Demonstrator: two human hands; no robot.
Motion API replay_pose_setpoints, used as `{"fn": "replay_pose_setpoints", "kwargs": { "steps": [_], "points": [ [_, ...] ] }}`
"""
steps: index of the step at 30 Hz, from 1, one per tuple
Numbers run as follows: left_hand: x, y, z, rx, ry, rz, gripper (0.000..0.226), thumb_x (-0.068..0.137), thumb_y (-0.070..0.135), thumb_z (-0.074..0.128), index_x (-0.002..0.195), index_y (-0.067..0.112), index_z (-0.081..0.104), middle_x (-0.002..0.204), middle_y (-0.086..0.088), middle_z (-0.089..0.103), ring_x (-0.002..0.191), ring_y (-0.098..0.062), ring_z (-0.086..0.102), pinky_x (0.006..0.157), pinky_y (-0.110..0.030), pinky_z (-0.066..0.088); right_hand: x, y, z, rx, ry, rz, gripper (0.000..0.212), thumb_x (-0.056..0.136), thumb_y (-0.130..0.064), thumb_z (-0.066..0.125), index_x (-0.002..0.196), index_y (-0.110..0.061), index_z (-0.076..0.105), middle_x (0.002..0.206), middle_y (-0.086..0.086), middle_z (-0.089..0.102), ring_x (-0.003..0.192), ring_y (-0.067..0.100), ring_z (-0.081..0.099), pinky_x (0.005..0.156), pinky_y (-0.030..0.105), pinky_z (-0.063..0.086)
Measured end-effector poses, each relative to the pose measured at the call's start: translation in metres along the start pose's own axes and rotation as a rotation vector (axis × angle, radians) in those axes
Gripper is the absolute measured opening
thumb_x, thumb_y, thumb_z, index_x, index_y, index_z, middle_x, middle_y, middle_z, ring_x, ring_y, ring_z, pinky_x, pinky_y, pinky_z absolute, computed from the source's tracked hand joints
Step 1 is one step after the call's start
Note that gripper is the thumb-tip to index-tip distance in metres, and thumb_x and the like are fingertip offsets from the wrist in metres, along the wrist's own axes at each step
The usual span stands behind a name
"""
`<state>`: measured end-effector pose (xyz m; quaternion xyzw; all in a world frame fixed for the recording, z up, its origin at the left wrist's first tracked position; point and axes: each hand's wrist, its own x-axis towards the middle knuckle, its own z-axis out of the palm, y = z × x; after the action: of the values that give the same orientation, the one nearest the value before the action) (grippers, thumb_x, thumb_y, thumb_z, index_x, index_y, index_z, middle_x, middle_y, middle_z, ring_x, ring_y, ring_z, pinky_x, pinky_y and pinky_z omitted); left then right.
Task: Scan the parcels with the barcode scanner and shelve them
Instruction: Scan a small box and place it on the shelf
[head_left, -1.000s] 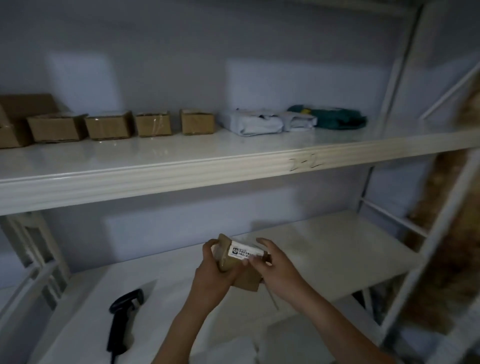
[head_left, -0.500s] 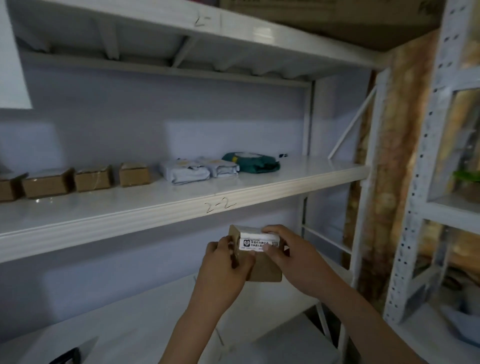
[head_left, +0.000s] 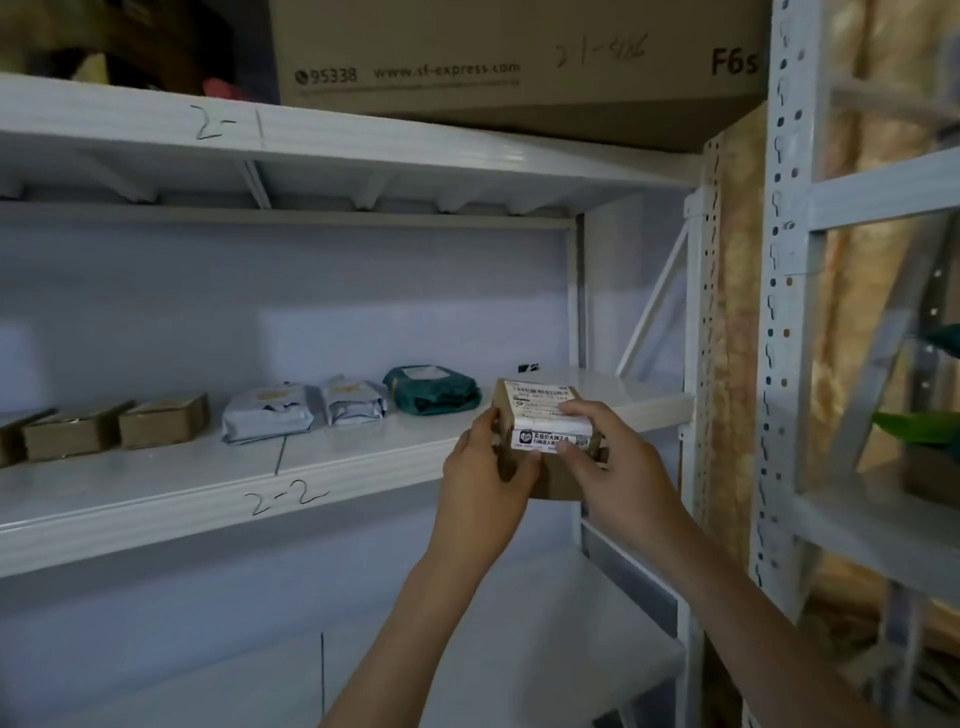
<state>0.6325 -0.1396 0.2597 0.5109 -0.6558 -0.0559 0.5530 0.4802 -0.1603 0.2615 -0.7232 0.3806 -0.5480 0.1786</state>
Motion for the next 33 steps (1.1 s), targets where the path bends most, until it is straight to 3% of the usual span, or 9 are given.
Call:
{"fn": "replay_pose_setpoints", "kwargs": {
  "steps": [4, 8, 10, 14, 19, 22, 30, 33],
  "points": [
    [0.029, 0.001, 0.035, 0.036, -0.003, -0.025, 0.044, 0.092, 0.02, 0.061, 0.134, 0.02, 0.046, 0.127, 0.006, 0.062, 0.1, -0.007, 0.06, 0.071, -0.004, 0.041, 0.034, 0.033, -0.016, 0.045, -0.038, 0.005, 0.033, 0.098, -0.013, 0.057, 0.125, -0.032, 0.055, 0.13, -0.009, 0.062, 0.109, 0.0, 0.059, 0.082, 0.001, 0.045],
    [0.079, -0.005, 0.051, 0.104, -0.046, -0.049, 0.041, 0.094, 0.022, 0.059, 0.132, 0.014, 0.046, 0.13, -0.001, 0.058, 0.093, -0.006, 0.057, 0.062, -0.004, 0.043, 0.079, 0.056, -0.024, 0.007, -0.018, -0.024, 0.034, 0.098, -0.011, 0.057, 0.129, -0.025, 0.055, 0.132, -0.003, 0.061, 0.108, 0.003, 0.056, 0.078, -0.007, 0.038],
    [0.106, -0.008, 0.054, 0.16, -0.071, -0.045, 0.041, 0.094, 0.024, 0.059, 0.132, 0.013, 0.048, 0.129, -0.003, 0.056, 0.091, -0.008, 0.059, 0.064, -0.007, 0.044, 0.104, 0.066, -0.022, -0.019, -0.018, -0.022, 0.035, 0.097, -0.012, 0.058, 0.13, -0.023, 0.055, 0.134, -0.001, 0.06, 0.109, 0.007, 0.057, 0.076, -0.007, 0.038],
    [0.163, -0.021, 0.056, 0.246, -0.171, -0.053, 0.041, 0.096, 0.025, 0.056, 0.134, 0.013, 0.049, 0.132, -0.003, 0.06, 0.103, -0.018, 0.064, 0.084, -0.026, 0.05, 0.159, 0.086, -0.008, -0.069, -0.051, -0.01, 0.037, 0.097, -0.015, 0.059, 0.132, -0.022, 0.053, 0.14, 0.002, 0.057, 0.118, 0.02, 0.06, 0.09, 0.014, 0.041],
    [0.229, -0.044, 0.052, 0.308, -0.273, -0.05, 0.045, 0.098, 0.025, 0.054, 0.141, 0.019, 0.044, 0.14, -0.002, 0.055, 0.126, -0.023, 0.054, 0.105, -0.037, 0.045, 0.234, 0.104, 0.02, -0.139, -0.134, 0.01, 0.04, 0.095, -0.01, 0.059, 0.133, -0.021, 0.05, 0.134, 0.006, 0.06, 0.106, 0.019, 0.059, 0.081, 0.017, 0.04],
    [0.266, -0.057, 0.047, 0.418, -0.312, -0.034, 0.045, 0.097, 0.021, 0.052, 0.141, 0.022, 0.044, 0.139, -0.004, 0.054, 0.124, -0.024, 0.054, 0.101, -0.035, 0.044, 0.277, 0.113, 0.037, -0.192, -0.194, 0.011, 0.044, 0.093, -0.009, 0.059, 0.133, -0.022, 0.049, 0.133, 0.007, 0.058, 0.097, 0.016, 0.054, 0.079, 0.02, 0.041],
    [0.345, -0.106, 0.055, 0.75, -0.42, -0.067, 0.038, 0.101, 0.017, 0.041, 0.135, 0.008, 0.054, 0.136, -0.016, 0.054, 0.119, -0.032, 0.054, 0.098, -0.037, 0.043, 0.374, 0.149, 0.086, -0.277, -0.331, 0.052, 0.048, 0.088, -0.004, 0.061, 0.132, -0.02, 0.052, 0.129, 0.009, 0.054, 0.096, 0.021, 0.053, 0.07, 0.025, 0.042],
    [0.359, -0.131, 0.064, 0.769, -0.471, -0.154, 0.039, 0.097, 0.017, 0.045, 0.134, 0.008, 0.056, 0.127, -0.012, 0.058, 0.119, -0.031, 0.055, 0.094, -0.034, 0.044, 0.388, 0.169, 0.103, -0.302, -0.391, 0.078, 0.045, 0.087, -0.006, 0.062, 0.128, -0.023, 0.055, 0.131, 0.009, 0.053, 0.104, 0.025, 0.056, 0.079, 0.027, 0.046]
  ]
}}
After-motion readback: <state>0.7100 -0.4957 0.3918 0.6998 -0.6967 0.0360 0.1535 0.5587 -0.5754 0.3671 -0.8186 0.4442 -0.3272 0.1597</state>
